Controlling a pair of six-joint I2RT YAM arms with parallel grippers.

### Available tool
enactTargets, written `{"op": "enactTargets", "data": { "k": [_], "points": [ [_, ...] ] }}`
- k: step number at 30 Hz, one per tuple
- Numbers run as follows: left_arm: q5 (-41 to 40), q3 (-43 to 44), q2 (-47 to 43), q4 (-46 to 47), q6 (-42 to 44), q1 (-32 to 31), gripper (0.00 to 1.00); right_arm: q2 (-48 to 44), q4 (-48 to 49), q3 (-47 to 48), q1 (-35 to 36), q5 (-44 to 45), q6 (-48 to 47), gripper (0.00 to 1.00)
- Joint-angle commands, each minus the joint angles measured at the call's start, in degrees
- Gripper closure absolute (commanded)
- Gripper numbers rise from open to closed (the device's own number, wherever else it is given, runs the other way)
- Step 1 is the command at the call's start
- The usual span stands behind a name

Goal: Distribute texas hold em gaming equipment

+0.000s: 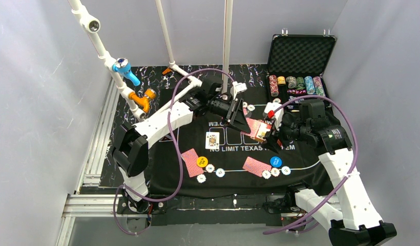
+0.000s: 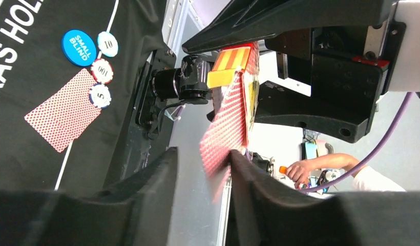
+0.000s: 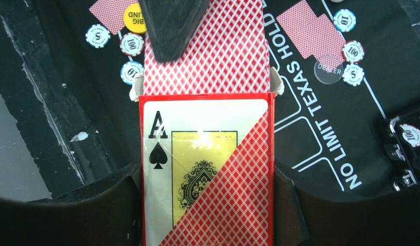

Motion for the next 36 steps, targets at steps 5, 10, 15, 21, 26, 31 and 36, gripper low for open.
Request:
{"op": "enactTargets", "data": {
  "k": [5,10,15,21,26,31,36],
  "points": [
    [1.86,-1.89,-5.47,5.68,-2.46,3.40,0.94,-1.33,2.44,0.71,0.25,-2.20,0.36,0.99],
    [3.58,-2.17,-8.47,7.49,-5.42,7.89,1.00,-2.59,1.31,-0.38,0.32,-0.22,0.18,0.99],
    [-10.74,8.20,-9.33,-24.16,29.22,12.89,1.00,-4.46,0.04,-0.66,0.28,0.92,2.29,0.99],
    [-21.48,8.05,-8.19,-28.39,47.67,11.96,1.00,-4.28,0.14,-0.22,0.27,2.28,6.62,0.99],
    [-35.47,-2.60,-12.29,-19.79,65.59,4.33,1.00,-5.02,2.20,-0.77,0.25,4.70,11.81,0.99],
    [-47.78,-14.95,-15.80,-5.66,80.05,-3.75,1.00,-4.92,2.81,-0.95,-1.11,7.54,14.33,0.99],
    [-54.80,-17.58,-12.50,0.73,84.82,-8.63,1.00,-4.74,4.15,-1.39,-2.68,7.21,15.73,0.99]
  ]
}}
